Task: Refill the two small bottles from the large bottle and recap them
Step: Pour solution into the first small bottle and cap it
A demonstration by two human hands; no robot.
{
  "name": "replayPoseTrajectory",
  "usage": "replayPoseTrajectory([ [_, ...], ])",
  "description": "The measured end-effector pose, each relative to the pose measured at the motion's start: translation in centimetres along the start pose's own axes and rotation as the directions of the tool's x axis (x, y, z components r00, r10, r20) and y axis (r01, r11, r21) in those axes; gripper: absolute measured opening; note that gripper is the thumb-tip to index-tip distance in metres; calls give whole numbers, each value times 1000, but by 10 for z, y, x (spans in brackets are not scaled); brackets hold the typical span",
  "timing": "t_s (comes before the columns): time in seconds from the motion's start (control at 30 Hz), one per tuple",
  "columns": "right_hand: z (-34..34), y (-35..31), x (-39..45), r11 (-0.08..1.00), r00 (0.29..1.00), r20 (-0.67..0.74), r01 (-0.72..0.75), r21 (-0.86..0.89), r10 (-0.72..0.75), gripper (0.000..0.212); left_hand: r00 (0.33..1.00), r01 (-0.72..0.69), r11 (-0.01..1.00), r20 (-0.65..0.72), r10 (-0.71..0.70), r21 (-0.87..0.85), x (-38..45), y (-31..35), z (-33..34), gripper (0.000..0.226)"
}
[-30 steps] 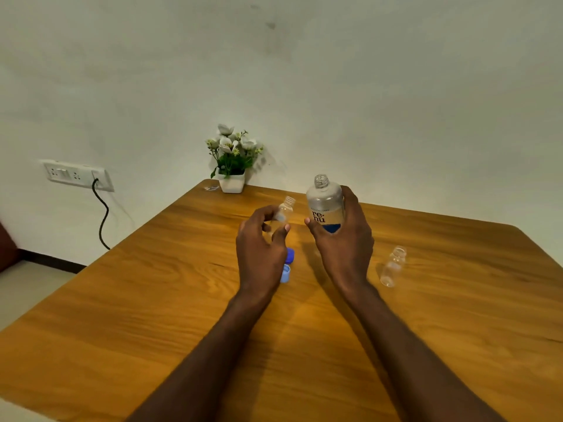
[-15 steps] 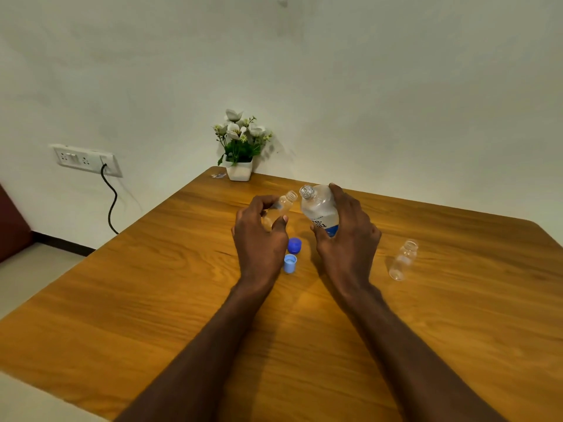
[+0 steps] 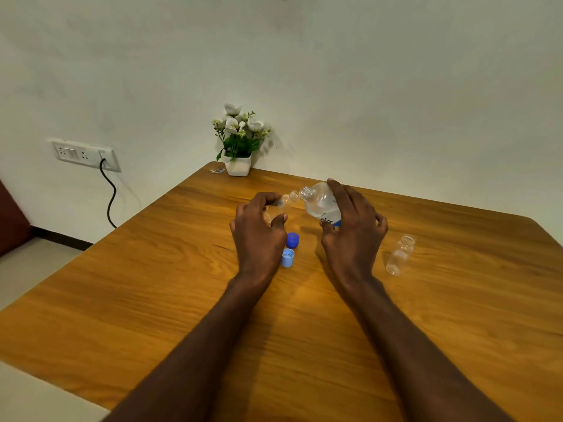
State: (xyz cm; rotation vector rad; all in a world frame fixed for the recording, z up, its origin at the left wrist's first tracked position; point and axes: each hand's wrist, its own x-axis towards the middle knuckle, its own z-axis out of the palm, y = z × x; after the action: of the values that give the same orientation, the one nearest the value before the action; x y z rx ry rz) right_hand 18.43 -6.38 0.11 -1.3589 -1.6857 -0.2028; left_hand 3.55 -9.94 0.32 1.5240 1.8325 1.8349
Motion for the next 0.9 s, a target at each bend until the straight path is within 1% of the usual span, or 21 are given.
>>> replayPoseTrajectory([
  [0.33, 0, 1, 0, 1000, 1000, -5, 28, -7, -28, 92, 1000, 23, 998, 19, -24, 53, 0, 0, 0, 38],
  [0.47, 0, 0, 0, 999, 999, -11, 37, -40, -37, 94, 998, 45, 999, 37, -46, 28, 0, 0, 1, 36],
  [0.73, -1, 2, 2, 997, 999, -4, 41, -71, -42, 98, 998, 46, 998, 30, -47, 31, 0, 0, 1, 36],
  [0.9, -1, 2, 3, 996, 999, -3, 40, -76, -40, 97, 998, 52, 998, 40, -54, 34, 1, 0, 1, 37],
])
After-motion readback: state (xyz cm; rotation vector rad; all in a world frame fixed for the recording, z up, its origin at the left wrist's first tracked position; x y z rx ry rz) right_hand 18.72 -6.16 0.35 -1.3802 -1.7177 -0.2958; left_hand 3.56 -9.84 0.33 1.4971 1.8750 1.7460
